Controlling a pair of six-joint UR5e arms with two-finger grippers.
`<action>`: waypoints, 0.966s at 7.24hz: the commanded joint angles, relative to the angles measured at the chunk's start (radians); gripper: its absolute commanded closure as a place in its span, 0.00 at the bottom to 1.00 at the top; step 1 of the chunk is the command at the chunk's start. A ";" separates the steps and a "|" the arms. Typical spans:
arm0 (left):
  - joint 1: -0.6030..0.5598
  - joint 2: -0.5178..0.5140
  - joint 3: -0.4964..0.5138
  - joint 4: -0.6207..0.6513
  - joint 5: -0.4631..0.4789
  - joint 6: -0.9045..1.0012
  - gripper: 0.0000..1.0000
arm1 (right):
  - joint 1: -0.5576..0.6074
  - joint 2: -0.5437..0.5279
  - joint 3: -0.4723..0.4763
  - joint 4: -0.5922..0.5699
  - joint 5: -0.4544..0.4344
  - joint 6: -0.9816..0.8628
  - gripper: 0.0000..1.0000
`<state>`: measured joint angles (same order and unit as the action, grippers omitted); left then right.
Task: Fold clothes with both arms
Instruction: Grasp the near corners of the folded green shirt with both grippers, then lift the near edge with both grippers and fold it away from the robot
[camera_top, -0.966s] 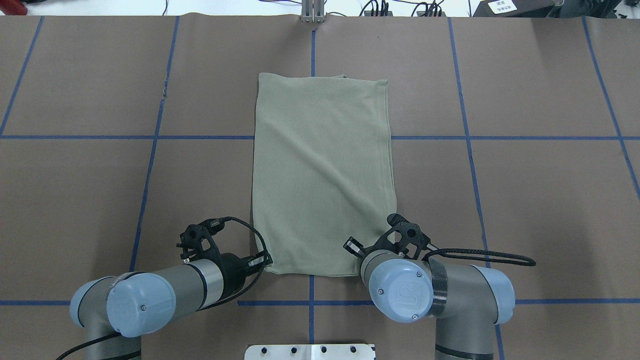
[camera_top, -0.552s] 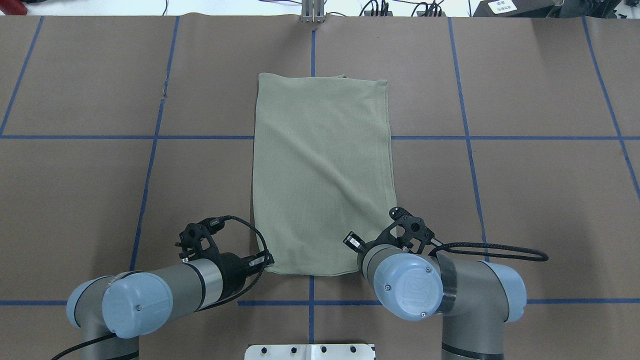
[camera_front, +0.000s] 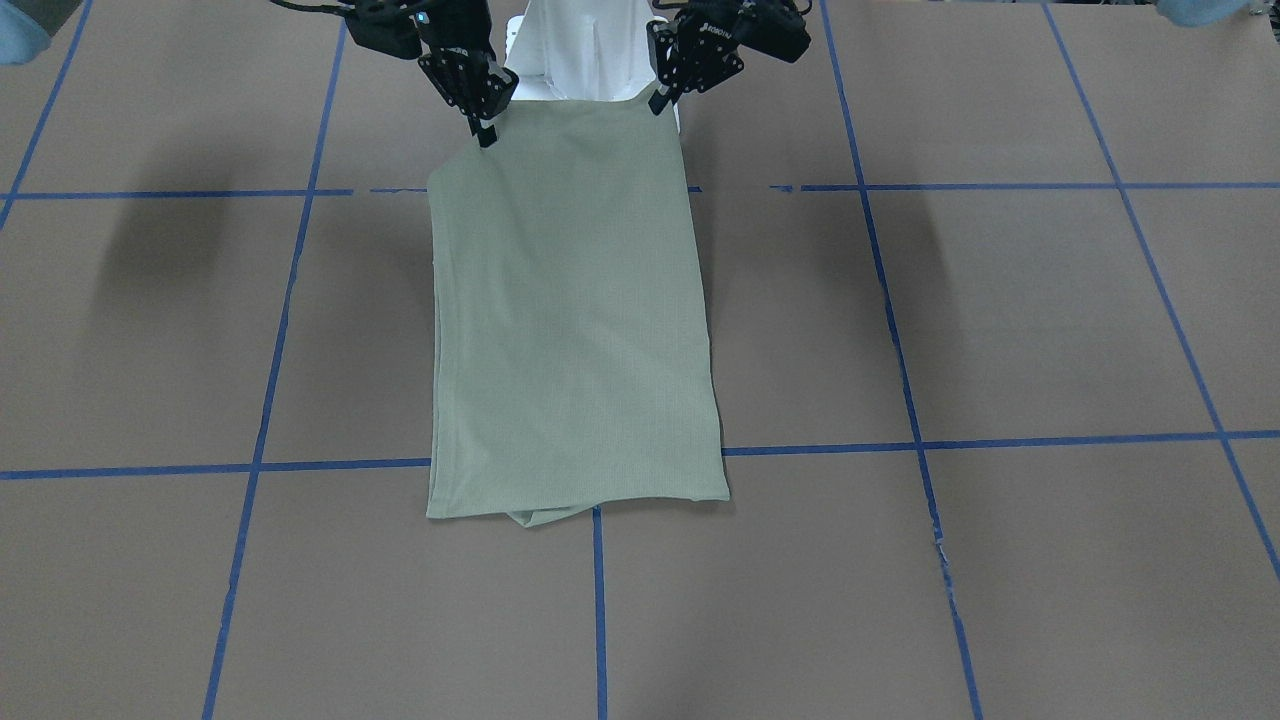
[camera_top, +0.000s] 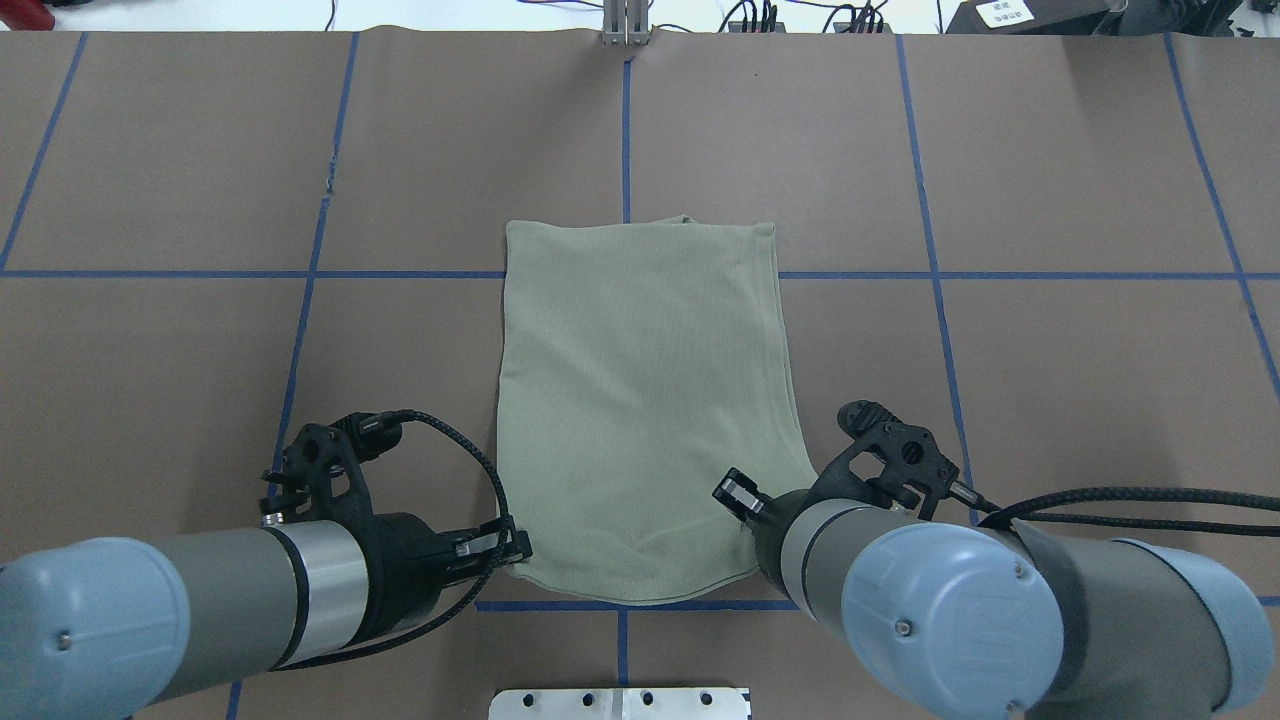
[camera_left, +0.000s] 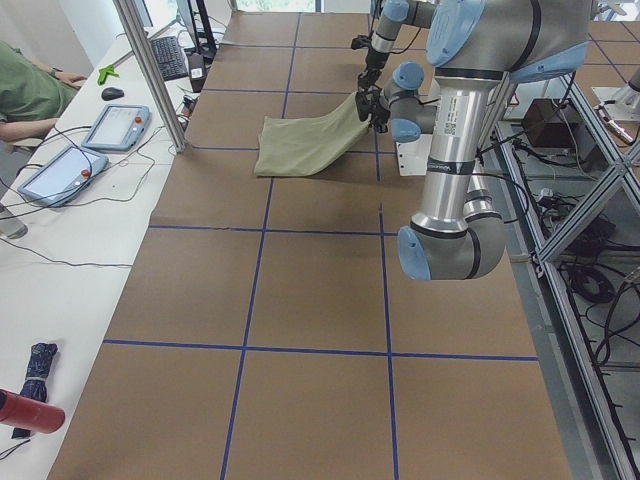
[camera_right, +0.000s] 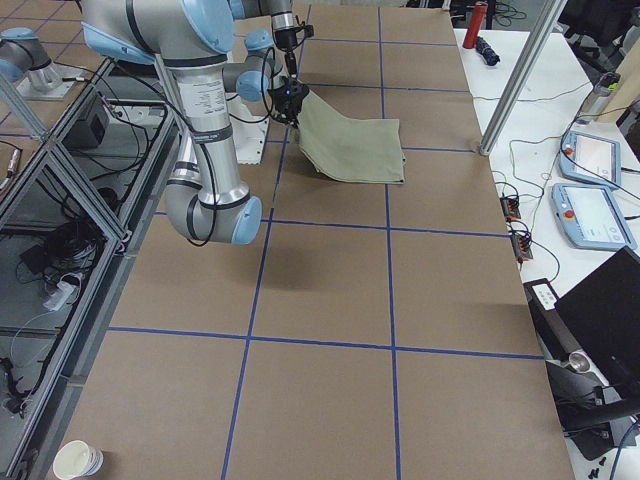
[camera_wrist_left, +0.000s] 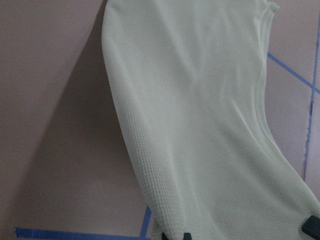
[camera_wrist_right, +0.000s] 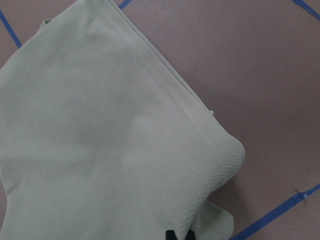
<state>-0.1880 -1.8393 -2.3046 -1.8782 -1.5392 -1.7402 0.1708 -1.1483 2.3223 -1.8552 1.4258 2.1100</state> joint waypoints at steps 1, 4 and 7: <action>-0.002 -0.009 -0.015 0.056 -0.021 0.028 1.00 | 0.001 0.022 -0.007 -0.036 0.005 -0.022 1.00; -0.164 -0.142 0.182 0.057 -0.025 0.193 1.00 | 0.116 0.094 -0.156 -0.024 0.005 -0.151 1.00; -0.319 -0.243 0.382 0.044 -0.029 0.307 1.00 | 0.196 0.105 -0.337 0.159 0.004 -0.179 1.00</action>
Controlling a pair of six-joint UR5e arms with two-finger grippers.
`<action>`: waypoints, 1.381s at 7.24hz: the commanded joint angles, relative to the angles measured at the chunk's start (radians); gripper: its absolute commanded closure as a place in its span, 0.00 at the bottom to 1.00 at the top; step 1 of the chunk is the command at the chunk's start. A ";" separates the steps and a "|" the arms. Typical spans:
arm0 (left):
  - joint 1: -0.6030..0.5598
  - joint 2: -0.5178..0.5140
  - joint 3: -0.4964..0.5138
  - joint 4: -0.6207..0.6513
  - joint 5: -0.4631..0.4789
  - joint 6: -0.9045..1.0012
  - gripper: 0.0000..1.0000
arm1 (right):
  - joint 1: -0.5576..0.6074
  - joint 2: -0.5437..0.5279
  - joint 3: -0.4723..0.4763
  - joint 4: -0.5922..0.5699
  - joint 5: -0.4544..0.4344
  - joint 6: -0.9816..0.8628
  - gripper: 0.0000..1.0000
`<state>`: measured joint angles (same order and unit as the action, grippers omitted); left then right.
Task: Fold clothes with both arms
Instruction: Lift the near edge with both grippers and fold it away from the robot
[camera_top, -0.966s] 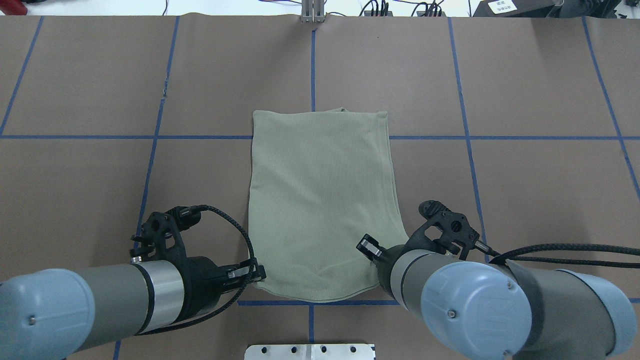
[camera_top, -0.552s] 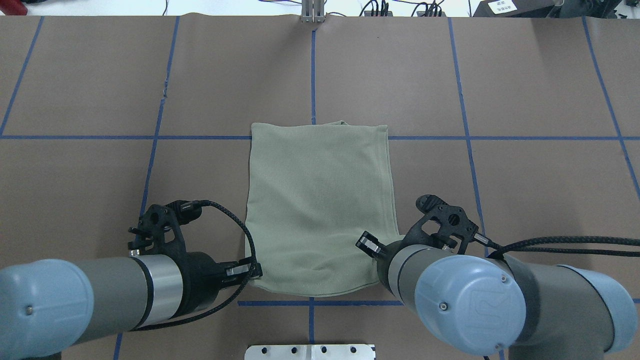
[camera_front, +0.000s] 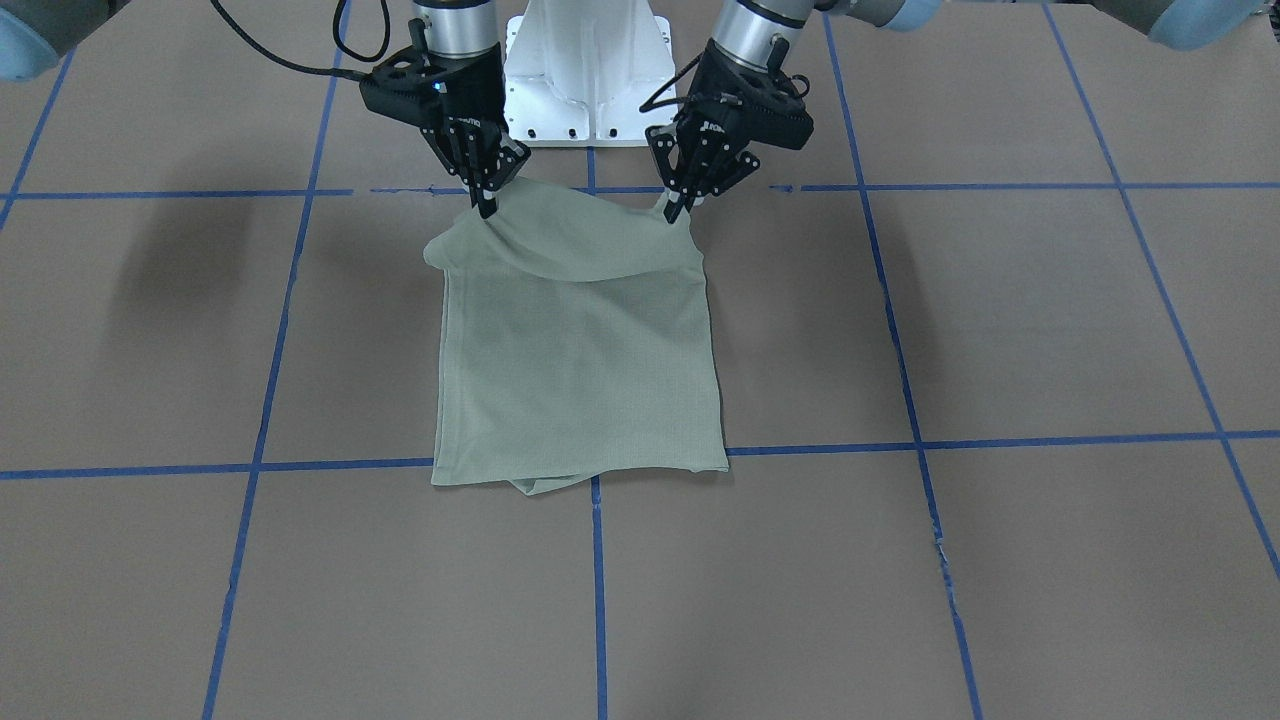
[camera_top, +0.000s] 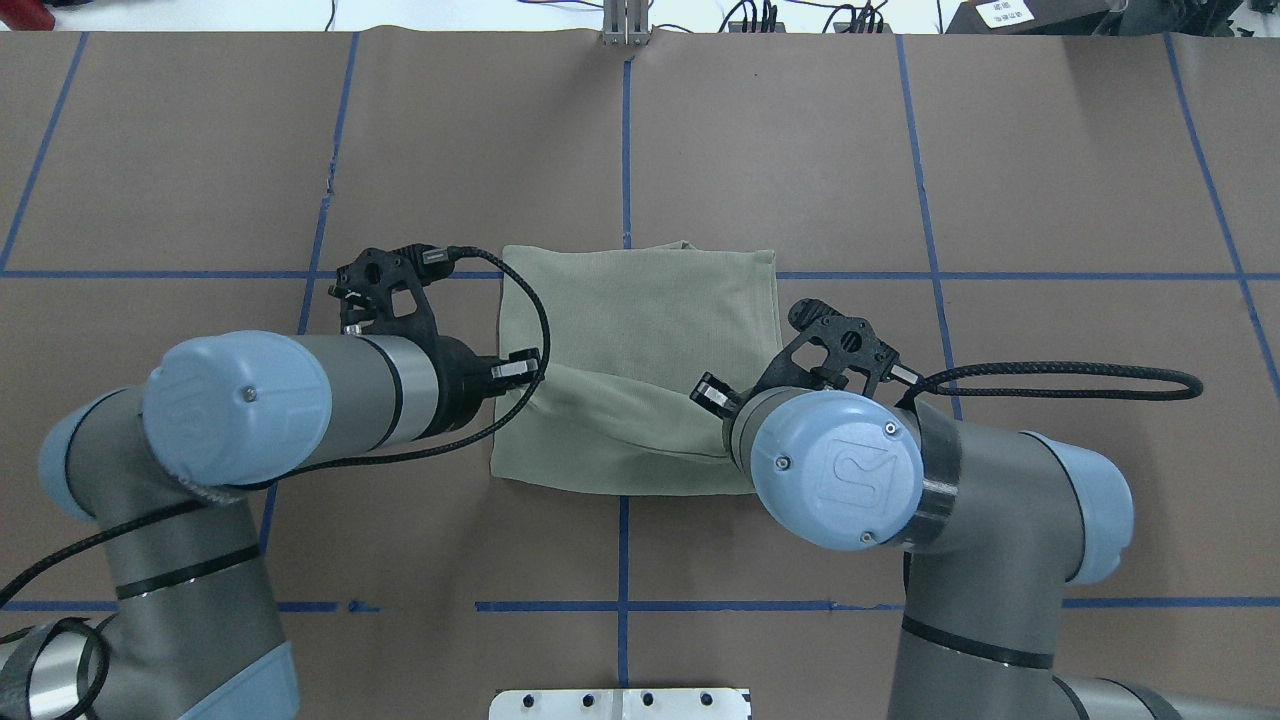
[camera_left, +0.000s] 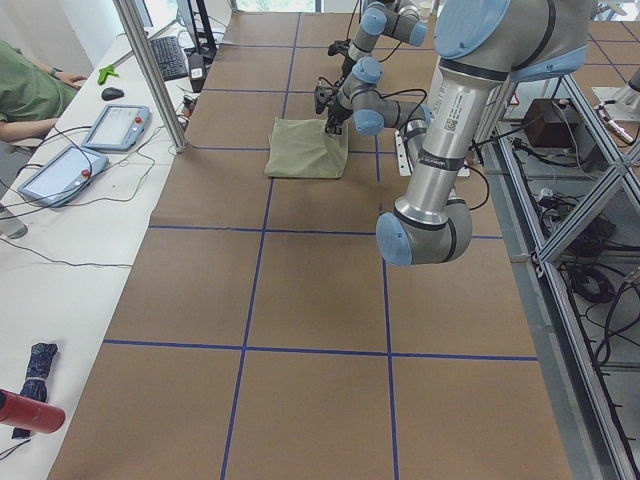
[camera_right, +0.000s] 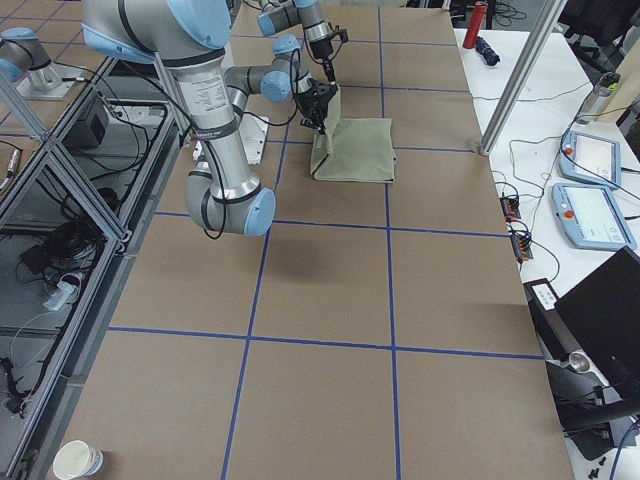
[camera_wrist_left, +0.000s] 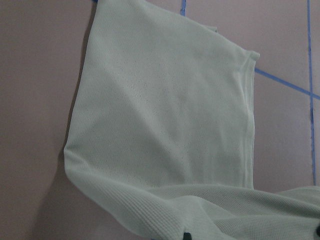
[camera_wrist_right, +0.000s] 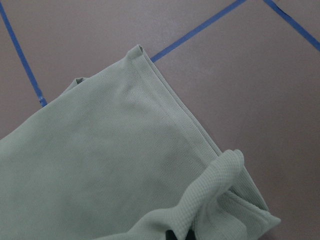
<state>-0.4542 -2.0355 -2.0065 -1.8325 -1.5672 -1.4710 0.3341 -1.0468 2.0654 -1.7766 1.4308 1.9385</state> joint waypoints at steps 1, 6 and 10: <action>-0.072 -0.081 0.145 -0.002 0.000 0.044 1.00 | 0.055 0.045 -0.147 0.107 -0.001 -0.022 1.00; -0.106 -0.179 0.468 -0.175 0.007 0.092 1.00 | 0.150 0.169 -0.397 0.159 0.039 -0.052 1.00; -0.106 -0.176 0.473 -0.177 0.003 0.092 1.00 | 0.168 0.200 -0.518 0.270 0.040 -0.056 1.00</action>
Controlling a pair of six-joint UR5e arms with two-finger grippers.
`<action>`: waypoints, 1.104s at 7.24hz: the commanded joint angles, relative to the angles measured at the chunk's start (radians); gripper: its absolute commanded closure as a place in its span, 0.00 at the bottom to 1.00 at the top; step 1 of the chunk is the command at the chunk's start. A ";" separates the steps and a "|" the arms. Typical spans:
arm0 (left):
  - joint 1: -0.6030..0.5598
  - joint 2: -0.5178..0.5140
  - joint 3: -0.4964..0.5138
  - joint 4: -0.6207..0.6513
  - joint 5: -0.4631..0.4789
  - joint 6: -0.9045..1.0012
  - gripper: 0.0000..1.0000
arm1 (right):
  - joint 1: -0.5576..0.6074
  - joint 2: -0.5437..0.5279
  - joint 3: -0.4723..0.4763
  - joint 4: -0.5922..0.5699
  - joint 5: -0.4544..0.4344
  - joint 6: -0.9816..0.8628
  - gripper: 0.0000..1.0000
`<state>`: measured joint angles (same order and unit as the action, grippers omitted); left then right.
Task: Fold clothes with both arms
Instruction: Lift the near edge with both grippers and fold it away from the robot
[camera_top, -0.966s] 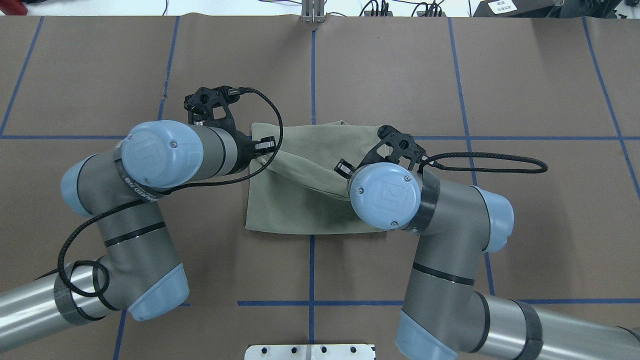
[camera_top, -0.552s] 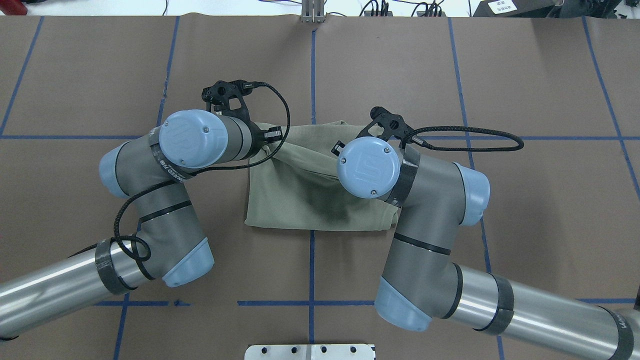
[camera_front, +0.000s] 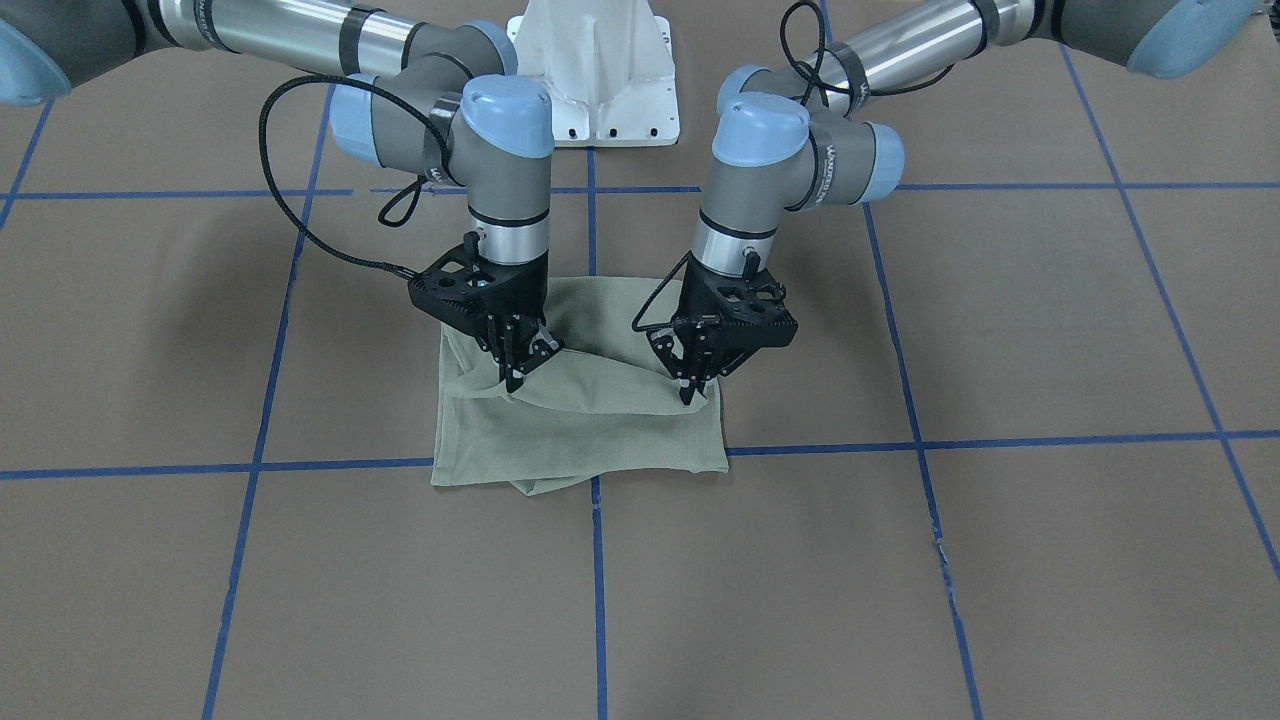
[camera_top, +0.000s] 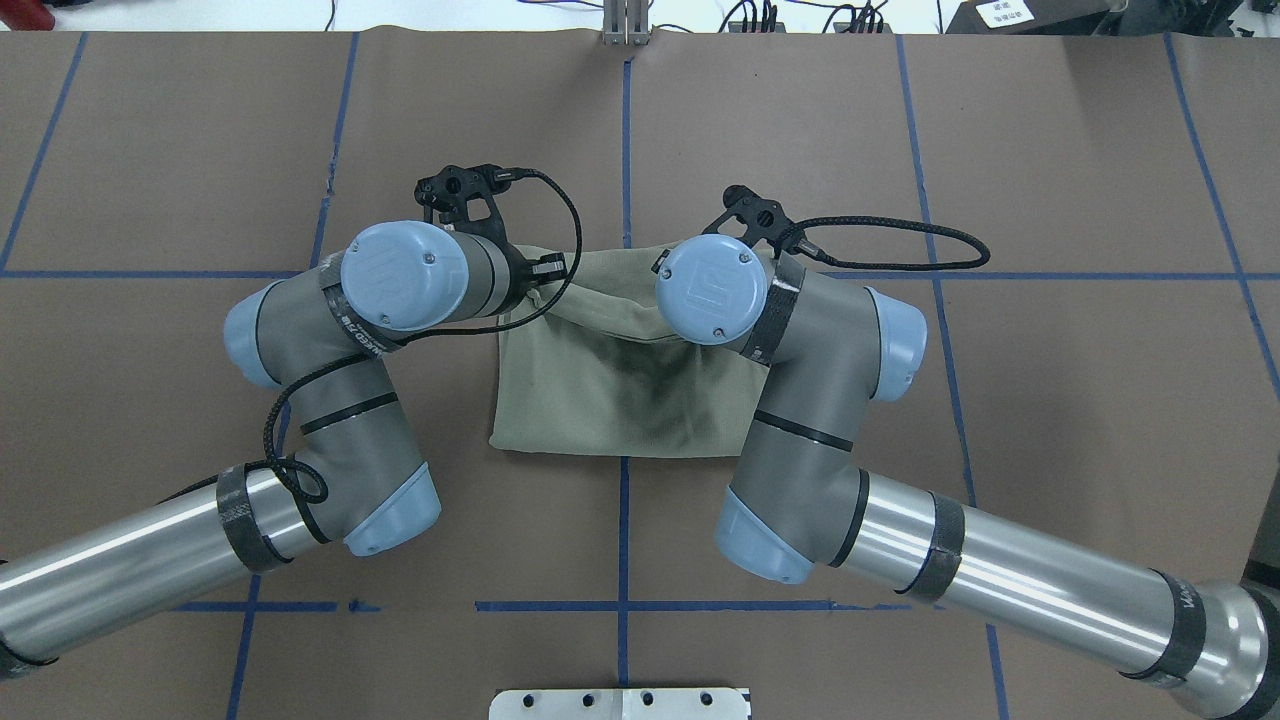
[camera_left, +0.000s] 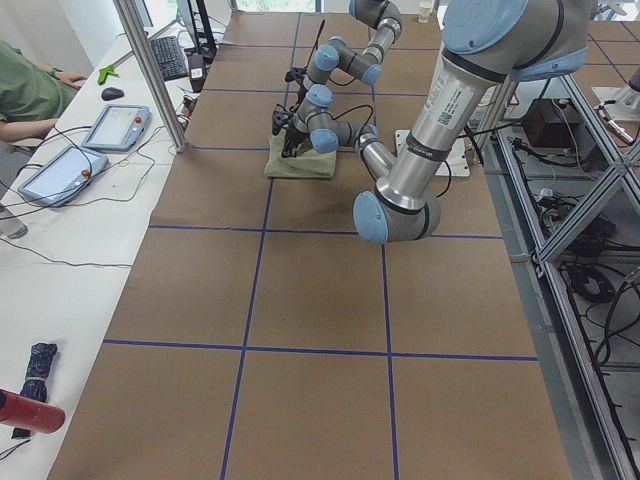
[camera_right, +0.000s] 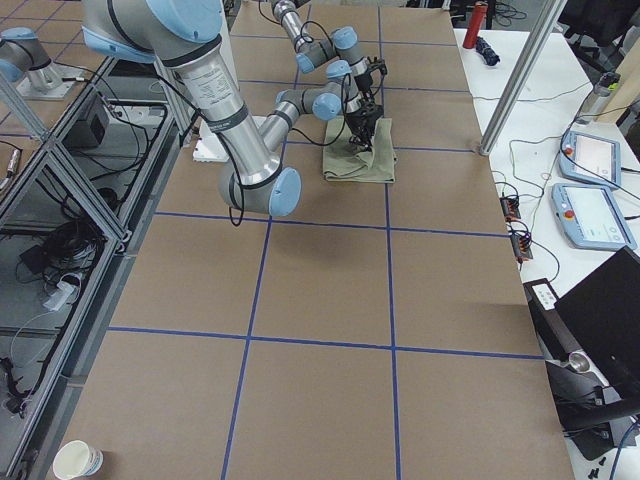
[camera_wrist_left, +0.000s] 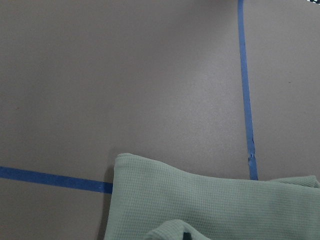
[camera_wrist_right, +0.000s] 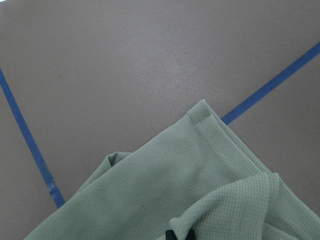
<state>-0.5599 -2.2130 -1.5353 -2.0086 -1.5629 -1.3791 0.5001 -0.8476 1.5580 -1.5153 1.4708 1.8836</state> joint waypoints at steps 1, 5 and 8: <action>0.000 0.002 0.001 -0.001 -0.002 0.000 1.00 | 0.006 0.001 -0.010 0.009 0.000 -0.003 1.00; -0.002 0.002 0.000 -0.001 -0.003 0.000 1.00 | 0.018 -0.001 -0.035 0.009 -0.001 -0.047 0.79; -0.058 0.013 -0.043 0.005 -0.105 0.240 0.00 | 0.067 0.002 -0.021 -0.011 0.130 -0.237 0.00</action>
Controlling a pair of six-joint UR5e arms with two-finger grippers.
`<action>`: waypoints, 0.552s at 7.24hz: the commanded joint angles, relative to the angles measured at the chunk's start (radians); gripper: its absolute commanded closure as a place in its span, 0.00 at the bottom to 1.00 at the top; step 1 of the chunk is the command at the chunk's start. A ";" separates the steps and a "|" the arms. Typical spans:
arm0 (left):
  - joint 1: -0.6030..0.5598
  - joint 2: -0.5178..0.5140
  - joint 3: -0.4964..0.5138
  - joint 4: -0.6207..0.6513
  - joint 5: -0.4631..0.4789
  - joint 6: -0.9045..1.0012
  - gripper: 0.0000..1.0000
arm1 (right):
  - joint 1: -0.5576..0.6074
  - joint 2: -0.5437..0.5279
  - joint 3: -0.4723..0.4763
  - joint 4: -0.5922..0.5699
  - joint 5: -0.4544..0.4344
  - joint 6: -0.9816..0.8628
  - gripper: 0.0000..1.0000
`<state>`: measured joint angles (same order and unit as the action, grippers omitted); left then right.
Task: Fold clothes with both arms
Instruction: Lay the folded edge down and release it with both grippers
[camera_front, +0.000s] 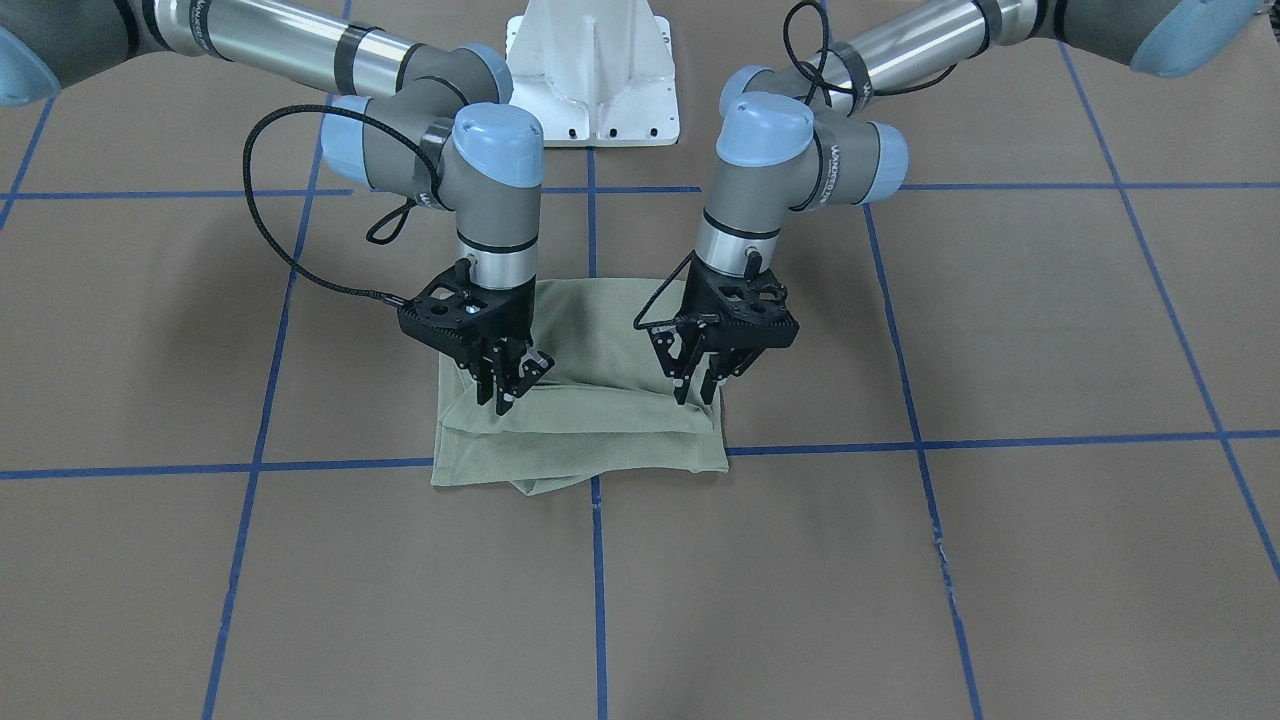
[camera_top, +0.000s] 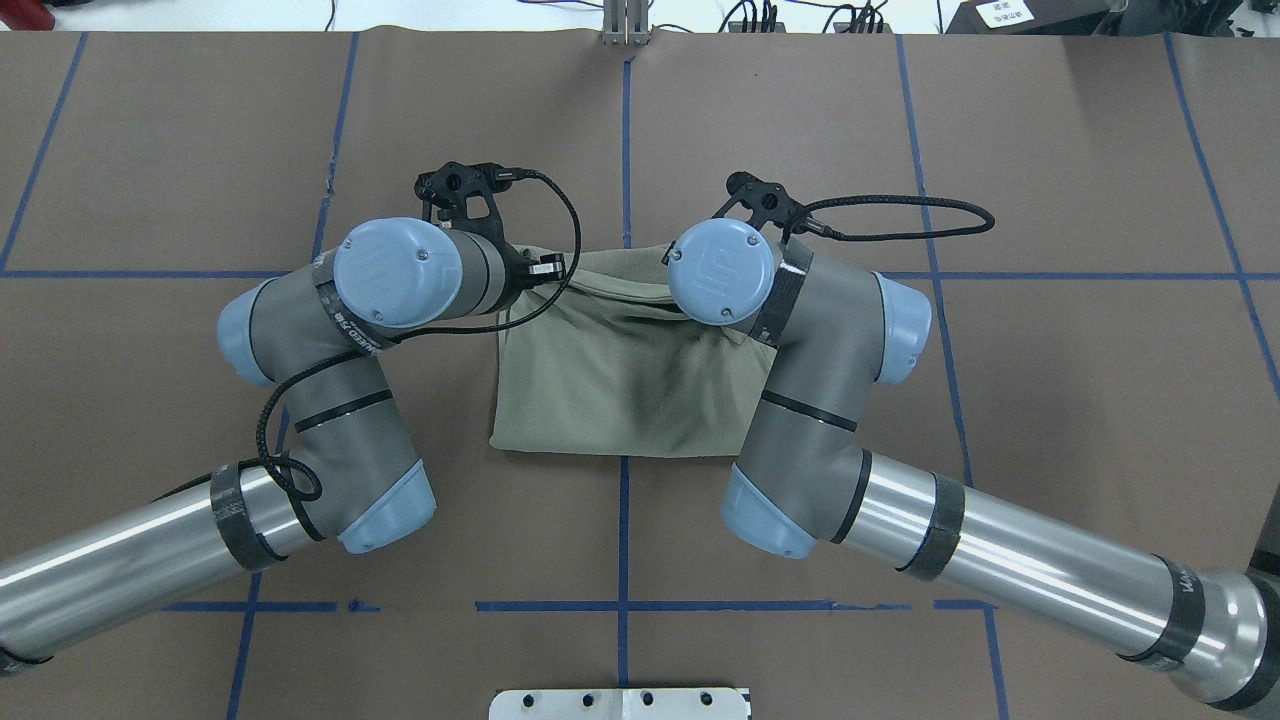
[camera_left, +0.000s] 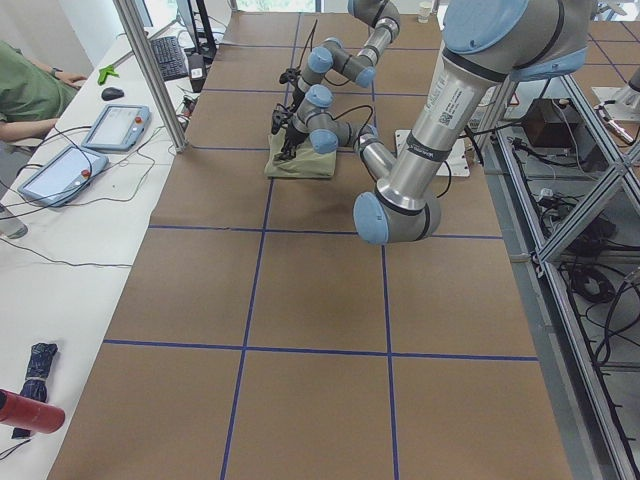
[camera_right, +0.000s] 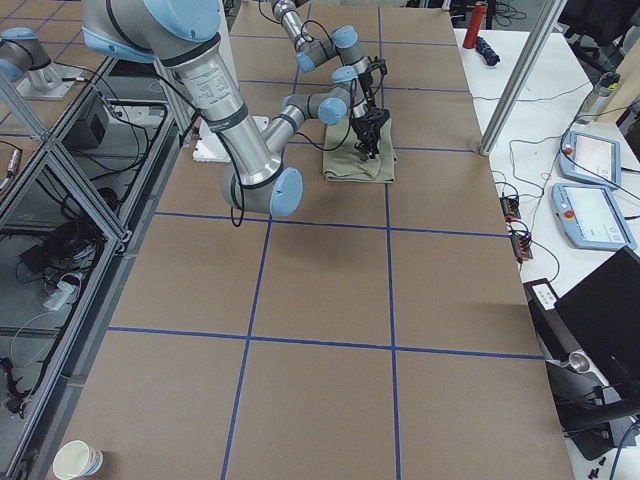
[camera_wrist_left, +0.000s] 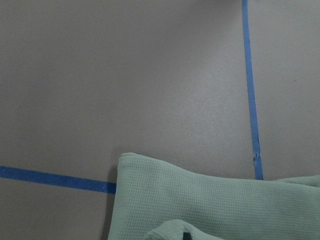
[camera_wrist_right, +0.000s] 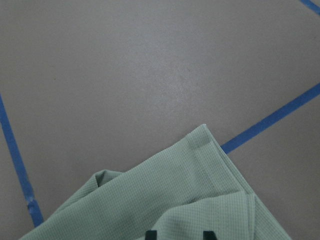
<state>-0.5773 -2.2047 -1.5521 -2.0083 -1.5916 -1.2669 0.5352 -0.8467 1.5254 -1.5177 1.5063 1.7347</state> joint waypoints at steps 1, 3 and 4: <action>-0.099 0.040 -0.054 0.005 -0.209 0.209 0.00 | 0.038 -0.011 0.085 -0.053 0.147 -0.160 0.00; -0.118 0.066 -0.080 0.003 -0.231 0.251 0.00 | -0.089 -0.014 0.148 -0.107 0.083 -0.167 0.00; -0.118 0.066 -0.080 0.003 -0.229 0.251 0.00 | -0.143 -0.015 0.130 -0.110 -0.004 -0.168 0.00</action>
<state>-0.6898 -2.1428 -1.6276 -2.0047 -1.8134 -1.0255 0.4674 -0.8605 1.6570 -1.6133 1.5833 1.5719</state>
